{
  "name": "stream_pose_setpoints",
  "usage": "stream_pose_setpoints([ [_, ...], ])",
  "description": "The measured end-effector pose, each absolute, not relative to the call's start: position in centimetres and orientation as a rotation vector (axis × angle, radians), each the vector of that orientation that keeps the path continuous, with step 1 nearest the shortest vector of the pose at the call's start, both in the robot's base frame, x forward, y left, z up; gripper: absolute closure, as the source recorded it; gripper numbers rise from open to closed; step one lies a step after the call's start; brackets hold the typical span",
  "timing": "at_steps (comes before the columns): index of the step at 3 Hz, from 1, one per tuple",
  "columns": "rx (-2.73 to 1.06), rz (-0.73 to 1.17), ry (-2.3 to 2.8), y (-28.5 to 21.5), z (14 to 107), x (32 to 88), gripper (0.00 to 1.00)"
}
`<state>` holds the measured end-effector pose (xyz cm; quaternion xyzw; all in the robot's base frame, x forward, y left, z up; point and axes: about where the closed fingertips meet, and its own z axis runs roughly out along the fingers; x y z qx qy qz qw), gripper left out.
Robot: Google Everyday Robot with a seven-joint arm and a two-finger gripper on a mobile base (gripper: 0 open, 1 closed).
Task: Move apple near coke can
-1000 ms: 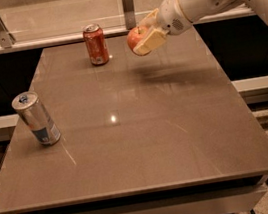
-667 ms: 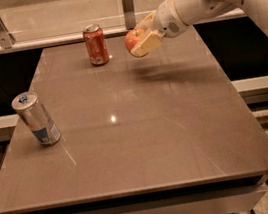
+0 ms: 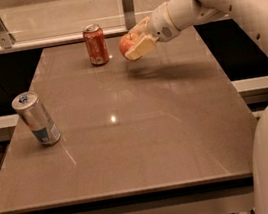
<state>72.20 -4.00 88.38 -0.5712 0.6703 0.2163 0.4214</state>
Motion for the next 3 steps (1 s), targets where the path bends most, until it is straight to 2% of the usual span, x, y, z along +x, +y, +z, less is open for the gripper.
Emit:
stream_pose_setpoints([
  [1, -1.434, 0.598, 1.662, -2.6, 87.3, 72.5, 1.0],
  [3, -1.437, 0.567, 1.669, -2.0, 86.2, 72.9, 1.0],
])
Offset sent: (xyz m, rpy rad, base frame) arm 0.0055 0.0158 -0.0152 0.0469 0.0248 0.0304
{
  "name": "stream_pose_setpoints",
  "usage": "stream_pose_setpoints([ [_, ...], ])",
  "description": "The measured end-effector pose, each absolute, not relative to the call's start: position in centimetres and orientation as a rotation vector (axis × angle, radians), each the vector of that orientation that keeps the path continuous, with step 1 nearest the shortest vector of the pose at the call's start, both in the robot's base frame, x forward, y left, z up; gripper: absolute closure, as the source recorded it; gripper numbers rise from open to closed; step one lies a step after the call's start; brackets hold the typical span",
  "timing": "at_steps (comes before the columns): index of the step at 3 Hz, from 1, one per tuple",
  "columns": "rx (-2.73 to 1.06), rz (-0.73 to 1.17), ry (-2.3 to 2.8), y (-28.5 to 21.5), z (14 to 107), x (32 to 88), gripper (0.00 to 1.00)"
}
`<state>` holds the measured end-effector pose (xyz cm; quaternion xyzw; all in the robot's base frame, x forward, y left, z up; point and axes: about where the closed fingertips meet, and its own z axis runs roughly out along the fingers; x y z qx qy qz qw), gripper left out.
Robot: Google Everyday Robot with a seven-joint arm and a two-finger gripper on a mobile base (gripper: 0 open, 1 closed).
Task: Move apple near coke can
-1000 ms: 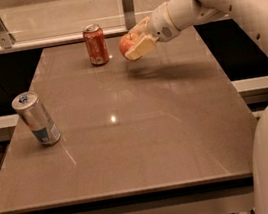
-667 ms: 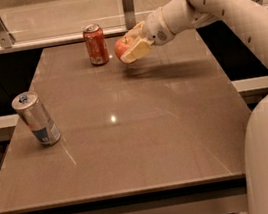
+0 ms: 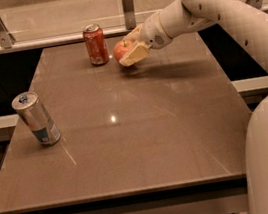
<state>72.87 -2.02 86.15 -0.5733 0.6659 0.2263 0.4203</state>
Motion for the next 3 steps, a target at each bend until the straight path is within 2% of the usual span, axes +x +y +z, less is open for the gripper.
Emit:
stream_pose_setpoints([
  [1, -1.444, 0.543, 1.681, -2.07, 85.31, 73.02, 1.0],
  [2, -1.447, 0.55, 1.68, -1.77, 85.18, 73.0, 0.82],
  [3, -1.45, 0.555, 1.679, -1.47, 84.99, 72.99, 0.58],
])
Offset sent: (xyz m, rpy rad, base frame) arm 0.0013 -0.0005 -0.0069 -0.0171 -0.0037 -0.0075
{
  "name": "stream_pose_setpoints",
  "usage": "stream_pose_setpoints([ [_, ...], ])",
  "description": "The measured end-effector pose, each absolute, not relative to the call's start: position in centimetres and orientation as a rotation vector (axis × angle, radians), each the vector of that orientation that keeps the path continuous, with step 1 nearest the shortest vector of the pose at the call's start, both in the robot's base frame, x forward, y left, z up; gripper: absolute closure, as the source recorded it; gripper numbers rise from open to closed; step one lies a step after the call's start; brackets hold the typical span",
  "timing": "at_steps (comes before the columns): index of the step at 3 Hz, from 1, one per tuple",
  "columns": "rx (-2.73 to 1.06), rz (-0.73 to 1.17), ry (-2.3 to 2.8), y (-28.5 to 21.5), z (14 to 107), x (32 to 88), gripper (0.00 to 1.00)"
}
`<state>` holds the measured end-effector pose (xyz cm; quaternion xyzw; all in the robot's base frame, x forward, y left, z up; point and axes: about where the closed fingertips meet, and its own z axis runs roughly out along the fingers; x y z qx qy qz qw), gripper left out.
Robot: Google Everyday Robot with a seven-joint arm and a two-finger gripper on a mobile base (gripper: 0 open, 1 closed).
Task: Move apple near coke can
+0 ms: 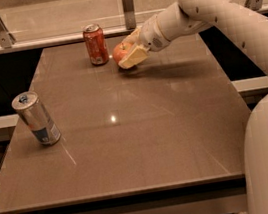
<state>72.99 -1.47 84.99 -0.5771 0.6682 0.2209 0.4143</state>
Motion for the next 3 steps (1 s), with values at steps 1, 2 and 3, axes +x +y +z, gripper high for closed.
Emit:
stream_pose_setpoints([
  [1, -1.454, 0.56, 1.679, -1.2, 84.82, 72.97, 0.36],
  [2, -1.457, 0.565, 1.678, -0.91, 84.63, 72.95, 0.12],
  [3, -1.46, 0.57, 1.677, -0.65, 84.47, 72.94, 0.0],
])
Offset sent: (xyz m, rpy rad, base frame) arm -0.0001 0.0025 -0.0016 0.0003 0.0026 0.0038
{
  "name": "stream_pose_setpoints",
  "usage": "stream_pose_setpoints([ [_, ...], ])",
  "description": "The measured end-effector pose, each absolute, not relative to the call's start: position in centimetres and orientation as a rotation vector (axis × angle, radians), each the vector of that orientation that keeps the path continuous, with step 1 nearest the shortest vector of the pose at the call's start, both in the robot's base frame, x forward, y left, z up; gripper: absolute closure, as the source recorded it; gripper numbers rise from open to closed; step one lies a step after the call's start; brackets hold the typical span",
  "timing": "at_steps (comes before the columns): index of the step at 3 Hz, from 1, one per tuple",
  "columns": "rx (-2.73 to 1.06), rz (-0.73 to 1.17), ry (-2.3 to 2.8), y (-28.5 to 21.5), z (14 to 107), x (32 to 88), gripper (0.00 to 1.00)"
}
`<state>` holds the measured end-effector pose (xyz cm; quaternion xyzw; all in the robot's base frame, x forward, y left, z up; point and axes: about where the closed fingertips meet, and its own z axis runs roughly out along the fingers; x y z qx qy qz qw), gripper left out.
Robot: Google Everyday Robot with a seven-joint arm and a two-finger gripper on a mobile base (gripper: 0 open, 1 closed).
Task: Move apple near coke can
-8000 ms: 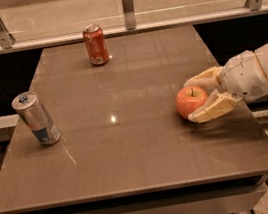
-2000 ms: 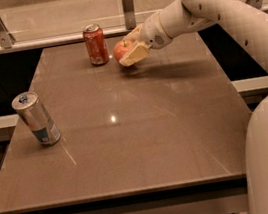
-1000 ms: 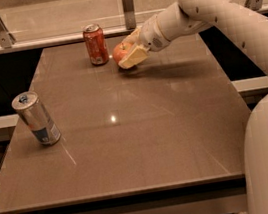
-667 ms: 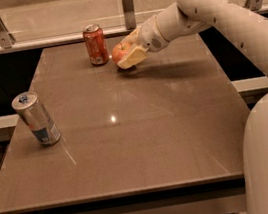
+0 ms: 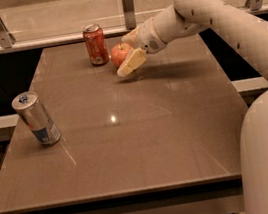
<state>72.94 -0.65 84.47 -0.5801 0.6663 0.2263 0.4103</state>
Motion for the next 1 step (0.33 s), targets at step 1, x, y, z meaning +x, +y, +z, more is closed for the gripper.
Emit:
stream_pose_setpoints([
  [1, -1.461, 0.57, 1.677, -0.64, 84.46, 72.93, 0.0],
])
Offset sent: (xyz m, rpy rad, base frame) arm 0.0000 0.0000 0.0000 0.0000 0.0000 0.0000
